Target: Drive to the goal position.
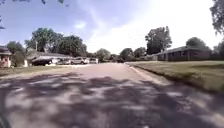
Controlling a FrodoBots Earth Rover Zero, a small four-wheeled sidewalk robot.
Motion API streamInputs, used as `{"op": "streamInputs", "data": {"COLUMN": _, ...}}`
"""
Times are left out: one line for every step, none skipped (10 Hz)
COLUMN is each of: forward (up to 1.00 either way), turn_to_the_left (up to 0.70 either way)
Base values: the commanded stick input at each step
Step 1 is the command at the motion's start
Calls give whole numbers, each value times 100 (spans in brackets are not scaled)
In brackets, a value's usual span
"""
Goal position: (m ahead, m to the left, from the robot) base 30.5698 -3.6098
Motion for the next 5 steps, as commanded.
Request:
{"op": "streamInputs", "data": {"forward": 70, "turn_to_the_left": 3}}
{"op": "streamInputs", "data": {"forward": 70, "turn_to_the_left": 3}}
{"op": "streamInputs", "data": {"forward": 70, "turn_to_the_left": 3}}
{"op": "streamInputs", "data": {"forward": 70, "turn_to_the_left": 3}}
{"op": "streamInputs", "data": {"forward": 70, "turn_to_the_left": 3}}
